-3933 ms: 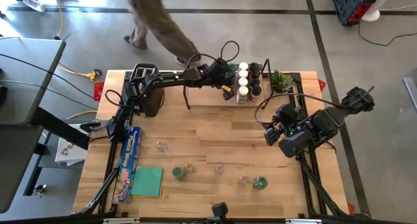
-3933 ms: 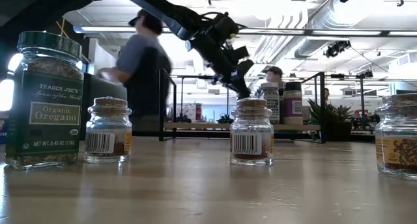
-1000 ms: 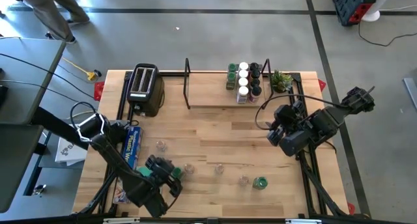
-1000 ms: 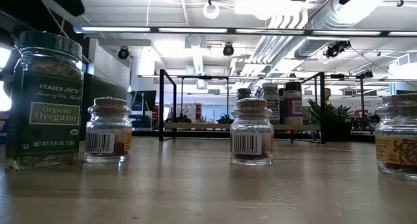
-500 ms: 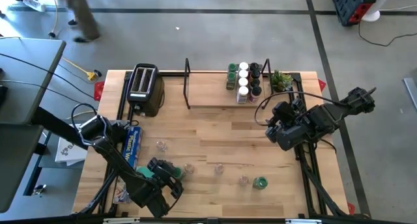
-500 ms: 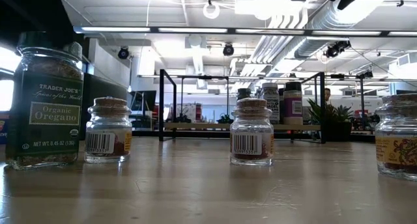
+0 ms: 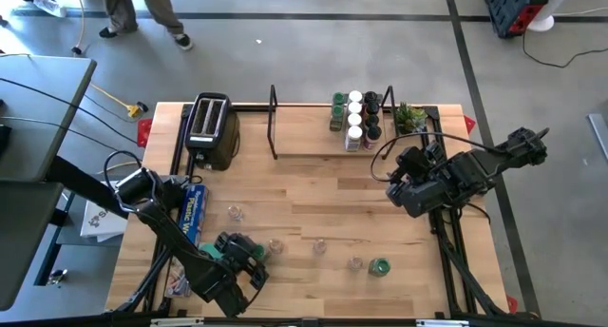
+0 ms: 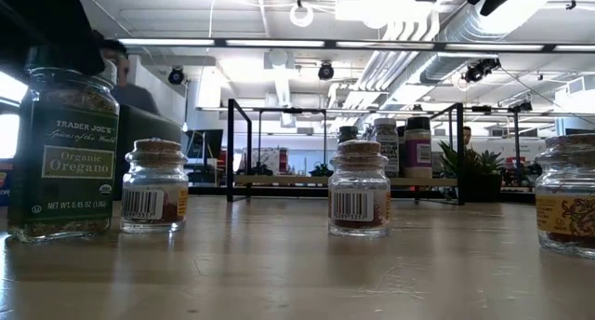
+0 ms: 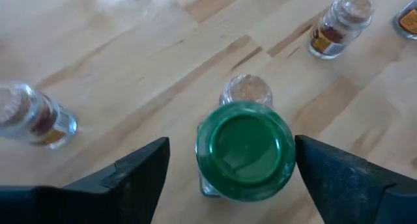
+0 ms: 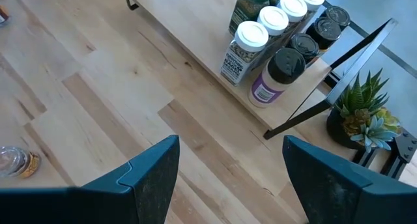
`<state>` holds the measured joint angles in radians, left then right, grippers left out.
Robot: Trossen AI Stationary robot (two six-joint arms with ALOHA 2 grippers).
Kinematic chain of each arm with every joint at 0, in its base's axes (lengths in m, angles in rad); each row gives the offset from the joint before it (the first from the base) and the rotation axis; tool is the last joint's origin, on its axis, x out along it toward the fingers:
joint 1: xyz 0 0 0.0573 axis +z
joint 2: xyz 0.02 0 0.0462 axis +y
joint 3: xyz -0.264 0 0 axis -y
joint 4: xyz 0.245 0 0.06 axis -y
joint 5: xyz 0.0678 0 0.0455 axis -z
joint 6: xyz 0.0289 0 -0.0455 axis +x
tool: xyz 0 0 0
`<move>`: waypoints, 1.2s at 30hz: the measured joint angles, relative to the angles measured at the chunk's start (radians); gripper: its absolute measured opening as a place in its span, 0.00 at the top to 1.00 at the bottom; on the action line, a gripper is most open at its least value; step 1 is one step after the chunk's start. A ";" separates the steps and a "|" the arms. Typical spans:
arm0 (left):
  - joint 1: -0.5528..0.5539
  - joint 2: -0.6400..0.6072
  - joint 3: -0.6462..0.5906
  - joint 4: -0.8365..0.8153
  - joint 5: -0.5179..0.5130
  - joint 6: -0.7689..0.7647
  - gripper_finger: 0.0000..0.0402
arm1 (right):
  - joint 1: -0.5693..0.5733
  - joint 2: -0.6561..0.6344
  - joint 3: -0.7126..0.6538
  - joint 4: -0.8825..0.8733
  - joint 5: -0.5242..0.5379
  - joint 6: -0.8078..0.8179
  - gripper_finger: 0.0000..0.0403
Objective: Shelf spices
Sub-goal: Put the left green spice bottle on the shelf and align with the other green spice bottles
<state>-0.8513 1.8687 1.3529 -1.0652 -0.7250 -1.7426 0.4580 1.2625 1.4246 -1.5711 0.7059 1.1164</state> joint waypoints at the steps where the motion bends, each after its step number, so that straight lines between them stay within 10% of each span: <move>1: 0.000 0.000 0.000 0.003 0.007 -0.011 0.23 | 0.000 0.000 0.000 0.000 0.000 0.000 0.34; 16: 0.000 -0.038 0.001 -0.004 0.071 -0.001 0.65 | 0.000 0.000 0.000 0.000 0.000 0.001 0.34; 29: 0.044 -0.382 0.001 -0.213 0.129 0.352 0.98 | 0.000 0.000 0.000 0.023 0.077 0.000 0.34; 36: 0.096 -0.456 0.001 -0.229 0.163 0.524 0.94 | 0.000 0.000 0.000 0.023 0.088 0.001 0.34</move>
<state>-0.7550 1.4124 1.3537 -1.2937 -0.5618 -1.2182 0.4583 1.2625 1.4242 -1.5478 0.7940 1.1172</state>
